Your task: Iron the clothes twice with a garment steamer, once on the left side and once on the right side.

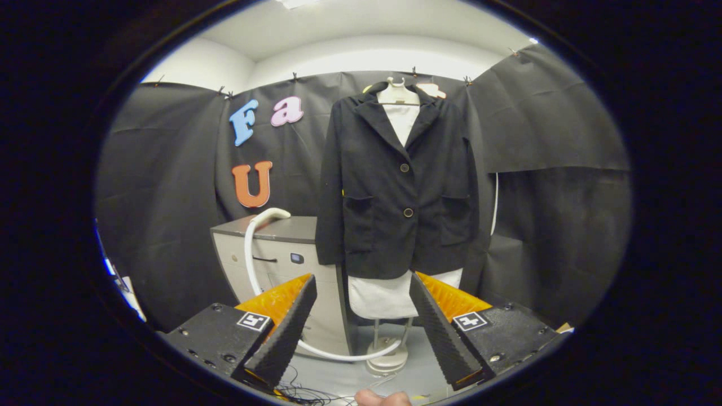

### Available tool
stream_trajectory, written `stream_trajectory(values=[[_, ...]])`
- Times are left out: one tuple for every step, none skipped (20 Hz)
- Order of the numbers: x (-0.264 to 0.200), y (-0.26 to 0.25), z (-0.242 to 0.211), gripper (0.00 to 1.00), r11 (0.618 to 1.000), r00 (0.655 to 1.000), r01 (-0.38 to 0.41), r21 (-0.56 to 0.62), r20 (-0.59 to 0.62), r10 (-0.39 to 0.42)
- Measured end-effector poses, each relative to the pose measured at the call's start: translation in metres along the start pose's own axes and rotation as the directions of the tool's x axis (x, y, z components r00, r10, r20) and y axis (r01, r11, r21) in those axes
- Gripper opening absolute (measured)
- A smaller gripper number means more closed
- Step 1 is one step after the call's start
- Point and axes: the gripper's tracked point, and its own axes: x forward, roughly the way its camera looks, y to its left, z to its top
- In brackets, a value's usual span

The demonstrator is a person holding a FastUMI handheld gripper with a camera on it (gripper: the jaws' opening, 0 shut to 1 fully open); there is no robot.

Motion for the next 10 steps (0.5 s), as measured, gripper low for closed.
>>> stream_trajectory(values=[[0.002,0.008,0.001,1.00,1.000,1.000,0.007,-0.005,-0.001,-0.007],[0.005,0.015,0.003,1.00,1.000,1.000,0.013,-0.006,-0.004,-0.013],[0.007,0.023,0.006,1.00,1.000,1.000,0.017,-0.002,-0.009,-0.017],[0.009,0.029,0.007,1.00,0.999,0.999,0.034,-0.001,-0.022,-0.034],[0.011,0.037,0.006,1.00,0.999,0.999,0.043,0.002,-0.033,-0.043],[0.015,0.049,0.006,1.00,0.999,0.999,0.033,0.007,-0.042,-0.032],[0.018,0.061,0.005,1.00,1.000,0.998,0.020,0.008,-0.055,-0.020],[0.021,0.073,0.007,1.00,1.000,0.998,0.004,0.005,-0.064,-0.004],[0.026,0.084,0.011,1.00,1.000,0.998,-0.017,-0.003,-0.066,0.017],[0.032,0.095,0.017,1.00,0.999,0.997,-0.035,-0.012,-0.062,0.034]])
